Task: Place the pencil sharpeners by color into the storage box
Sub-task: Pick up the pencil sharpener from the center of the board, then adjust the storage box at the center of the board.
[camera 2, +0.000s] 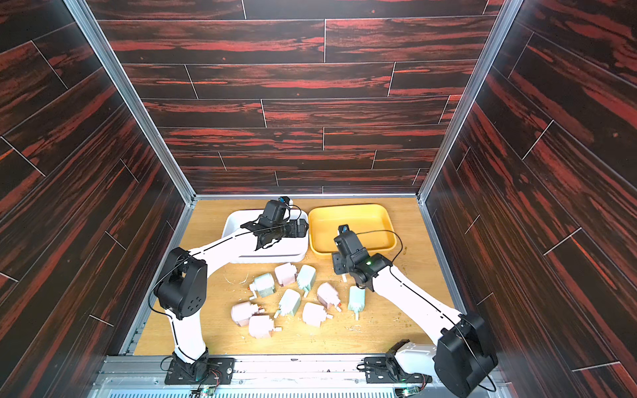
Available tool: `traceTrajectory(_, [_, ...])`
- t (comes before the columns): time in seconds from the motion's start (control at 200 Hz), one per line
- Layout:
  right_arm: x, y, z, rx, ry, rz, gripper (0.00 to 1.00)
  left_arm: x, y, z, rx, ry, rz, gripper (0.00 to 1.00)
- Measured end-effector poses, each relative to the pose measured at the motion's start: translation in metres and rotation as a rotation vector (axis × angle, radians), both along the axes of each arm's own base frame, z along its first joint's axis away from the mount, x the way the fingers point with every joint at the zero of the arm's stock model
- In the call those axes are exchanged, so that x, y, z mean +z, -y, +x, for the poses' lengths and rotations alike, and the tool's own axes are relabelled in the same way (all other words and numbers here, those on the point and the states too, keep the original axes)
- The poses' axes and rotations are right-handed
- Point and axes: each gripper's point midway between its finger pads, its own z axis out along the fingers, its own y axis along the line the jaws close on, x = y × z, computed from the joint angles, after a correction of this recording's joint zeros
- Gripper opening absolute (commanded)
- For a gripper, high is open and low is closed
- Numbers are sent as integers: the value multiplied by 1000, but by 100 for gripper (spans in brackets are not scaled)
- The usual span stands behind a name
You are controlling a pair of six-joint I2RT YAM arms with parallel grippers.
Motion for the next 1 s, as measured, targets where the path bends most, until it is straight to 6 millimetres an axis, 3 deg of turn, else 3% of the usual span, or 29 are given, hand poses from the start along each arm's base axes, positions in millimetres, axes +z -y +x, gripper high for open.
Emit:
traceTrajectory(0.19, [58,-1,43,-7,147,91,0,-17,9,6,9,-31,23,100])
traceTrajectory(0.306, [74,6,79,-32,192,99,0,-30,13,11,26,-45,51,100])
traceTrajectory(0.436, [67,22,115,-65,189,68,0,-41,17,17,47,-61,74,100])
traceTrajectory(0.641, [46,59,156,-132,139,-16,0,-56,16,20,76,-82,115,100])
traceTrajectory(0.837, [40,84,182,-169,103,-61,0,-59,11,33,124,-64,157,100])
traceTrajectory(0.997, [30,110,191,-206,74,-103,0,-63,12,47,153,-52,186,100])
